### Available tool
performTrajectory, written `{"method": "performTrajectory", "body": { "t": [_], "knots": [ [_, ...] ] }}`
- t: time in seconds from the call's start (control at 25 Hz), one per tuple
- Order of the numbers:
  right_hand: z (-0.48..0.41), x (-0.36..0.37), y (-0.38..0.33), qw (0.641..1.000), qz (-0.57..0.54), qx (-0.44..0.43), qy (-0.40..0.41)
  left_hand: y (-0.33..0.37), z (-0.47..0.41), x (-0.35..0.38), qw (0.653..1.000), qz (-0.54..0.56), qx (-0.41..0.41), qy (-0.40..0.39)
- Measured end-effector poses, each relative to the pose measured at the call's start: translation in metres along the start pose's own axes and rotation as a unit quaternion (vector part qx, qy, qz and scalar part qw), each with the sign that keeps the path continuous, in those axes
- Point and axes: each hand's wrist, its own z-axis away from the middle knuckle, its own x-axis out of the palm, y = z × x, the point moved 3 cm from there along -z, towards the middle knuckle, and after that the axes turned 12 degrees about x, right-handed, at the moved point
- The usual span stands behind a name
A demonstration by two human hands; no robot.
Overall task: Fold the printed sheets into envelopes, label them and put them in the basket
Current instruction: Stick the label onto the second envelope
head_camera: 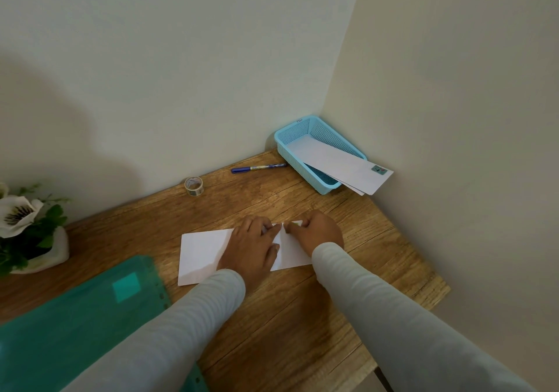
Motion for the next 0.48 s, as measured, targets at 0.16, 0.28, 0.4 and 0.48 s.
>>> {"method": "performTrajectory", "body": {
  "t": [0.16, 0.28, 0.4, 0.48],
  "knots": [
    [0.0, 0.0, -0.001, 1.0, 0.013, 0.002, -0.004, 0.0, 0.0, 0.0, 1.0, -0.003, 0.001, 0.008],
    [0.0, 0.002, 0.009, 1.0, -0.007, -0.027, -0.01, -0.002, 0.001, 0.002, 1.0, -0.003, 0.0, 0.018],
    [0.0, 0.001, 0.005, 1.0, -0.012, -0.01, -0.008, -0.003, 0.001, 0.003, 1.0, -0.009, -0.006, 0.021],
    [0.001, 0.0, -0.001, 1.0, 0.014, 0.015, 0.004, -0.003, 0.0, 0.004, 1.0, -0.011, -0.006, 0.012]
  ]
}}
